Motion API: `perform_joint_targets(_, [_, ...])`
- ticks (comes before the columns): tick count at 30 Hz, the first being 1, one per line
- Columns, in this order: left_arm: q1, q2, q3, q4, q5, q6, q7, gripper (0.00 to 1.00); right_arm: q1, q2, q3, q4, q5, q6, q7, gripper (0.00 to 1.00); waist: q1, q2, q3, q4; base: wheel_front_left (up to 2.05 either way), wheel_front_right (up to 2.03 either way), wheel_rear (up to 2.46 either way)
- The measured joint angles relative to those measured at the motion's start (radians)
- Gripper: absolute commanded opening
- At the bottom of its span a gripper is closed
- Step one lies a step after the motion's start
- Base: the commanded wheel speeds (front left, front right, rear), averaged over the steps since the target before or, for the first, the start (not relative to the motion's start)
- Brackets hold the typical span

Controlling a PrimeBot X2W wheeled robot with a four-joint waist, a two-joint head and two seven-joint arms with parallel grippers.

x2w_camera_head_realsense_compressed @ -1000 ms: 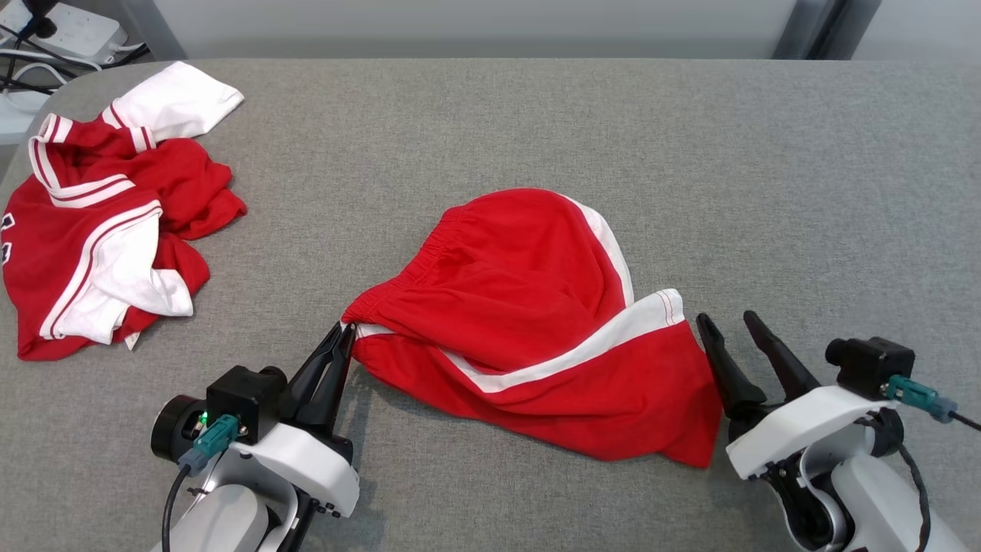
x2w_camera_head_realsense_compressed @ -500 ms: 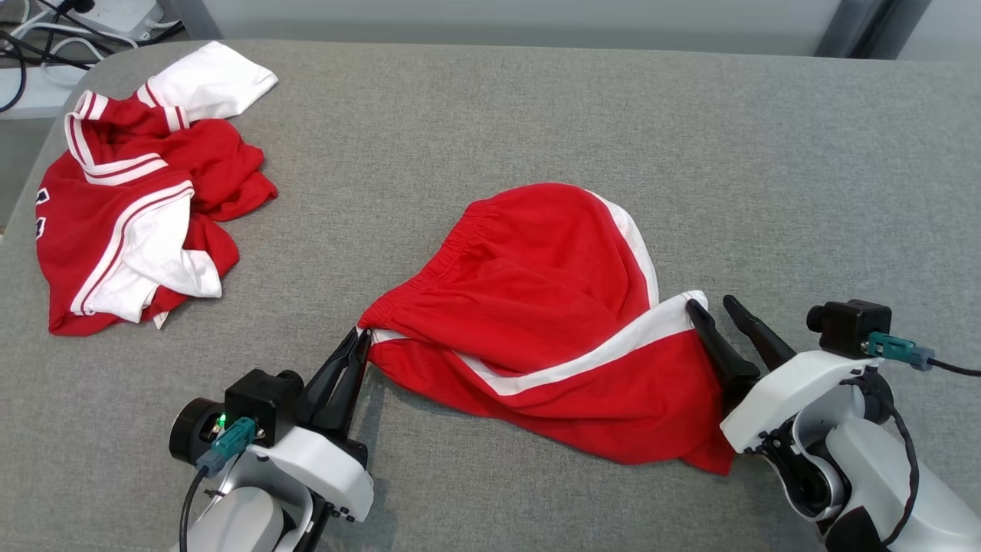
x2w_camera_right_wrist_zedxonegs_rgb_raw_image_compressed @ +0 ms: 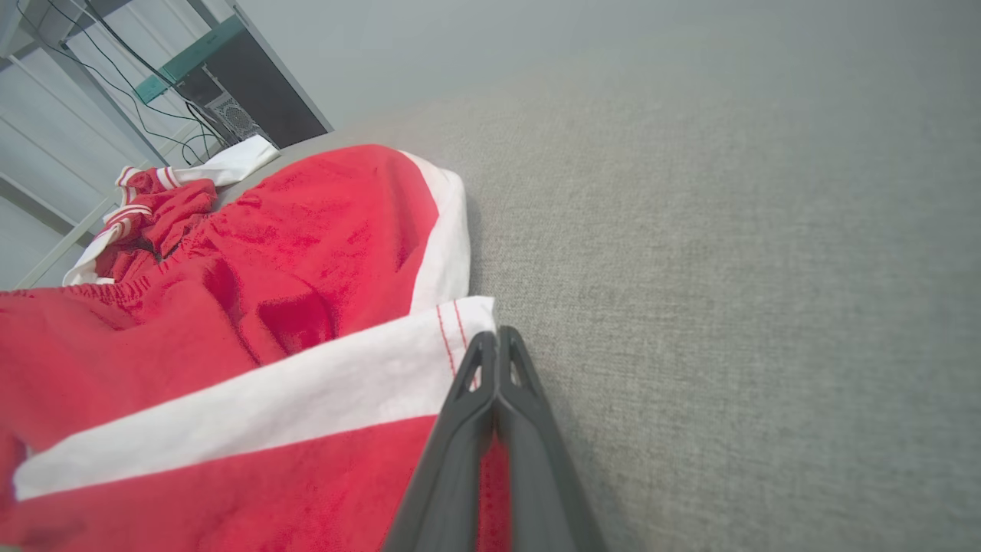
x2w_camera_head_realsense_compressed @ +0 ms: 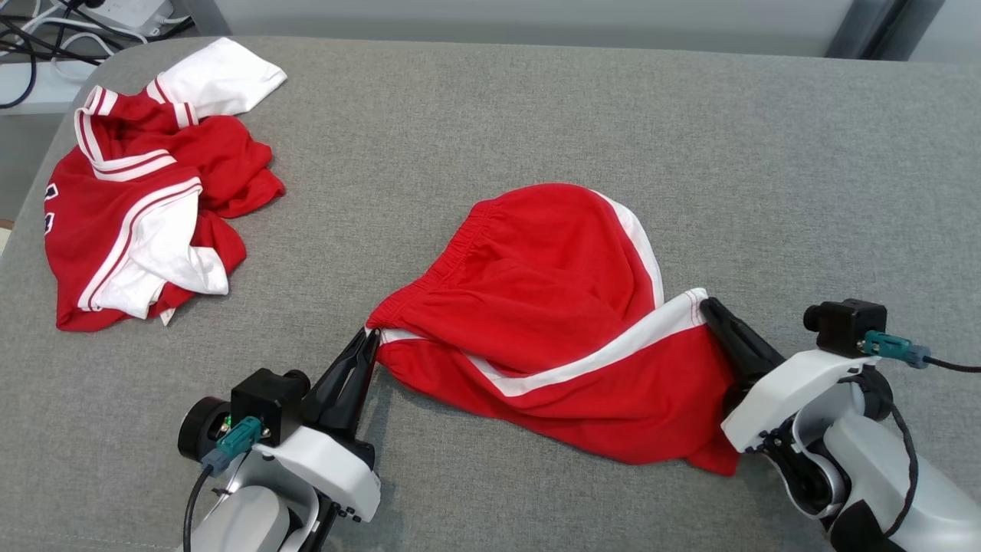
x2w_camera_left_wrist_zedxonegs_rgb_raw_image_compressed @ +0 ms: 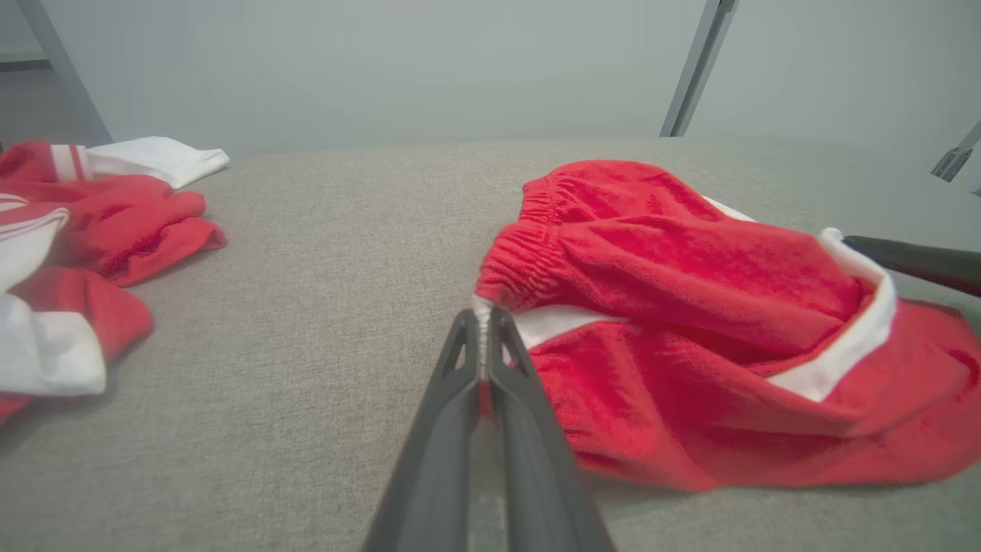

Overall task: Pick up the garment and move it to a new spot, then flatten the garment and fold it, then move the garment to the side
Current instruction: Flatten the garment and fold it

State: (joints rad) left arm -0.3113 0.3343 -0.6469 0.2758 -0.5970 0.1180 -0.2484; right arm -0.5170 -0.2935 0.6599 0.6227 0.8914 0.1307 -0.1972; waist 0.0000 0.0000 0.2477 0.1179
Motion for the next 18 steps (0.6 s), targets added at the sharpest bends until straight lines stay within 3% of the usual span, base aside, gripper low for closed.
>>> perform_joint_targets(6, [0.000,-0.001,0.035,-0.053,-0.001,-0.053,0.000,0.00,-0.007,-0.048,-0.041,-0.059,-0.013,0.000,-0.043,0.00,0.0000,0.0000,-0.018,-0.015,0.00,0.00,0.00])
perform_joint_targets(10, [0.000,0.002,0.063,-0.089,-0.034,-0.112,0.000,0.00,-0.006,-0.067,-0.187,-0.169,-0.085,0.000,-0.050,0.00,0.0000,0.0000,-0.035,-0.037,0.00,0.00,0.00])
perform_joint_targets(11, [-0.002,0.016,0.055,-0.114,-0.067,-0.173,0.011,0.00,-0.002,-0.067,-0.268,-0.242,-0.128,0.000,-0.051,0.00,0.0000,0.0000,-0.046,-0.050,0.00,0.00,0.00])
perform_joint_targets(12, [-0.003,0.023,0.054,-0.131,-0.093,-0.195,0.022,0.00,0.003,-0.065,-0.299,-0.277,-0.145,0.000,-0.051,0.00,0.0001,0.0000,-0.053,-0.057,0.00,0.00,0.00])
perform_joint_targets(15, [-0.007,0.036,0.067,-0.167,-0.157,-0.218,0.035,0.00,0.022,-0.060,-0.342,-0.349,-0.183,0.000,-0.052,0.00,0.0000,0.0001,-0.066,-0.073,0.00,0.00,0.00])
perform_joint_targets(18, [-0.025,0.057,0.091,-0.244,-0.288,-0.236,0.064,0.00,0.049,-0.052,-0.392,-0.435,-0.227,0.000,-0.053,0.00,0.0000,0.0000,-0.091,-0.097,0.00,0.00,0.00])
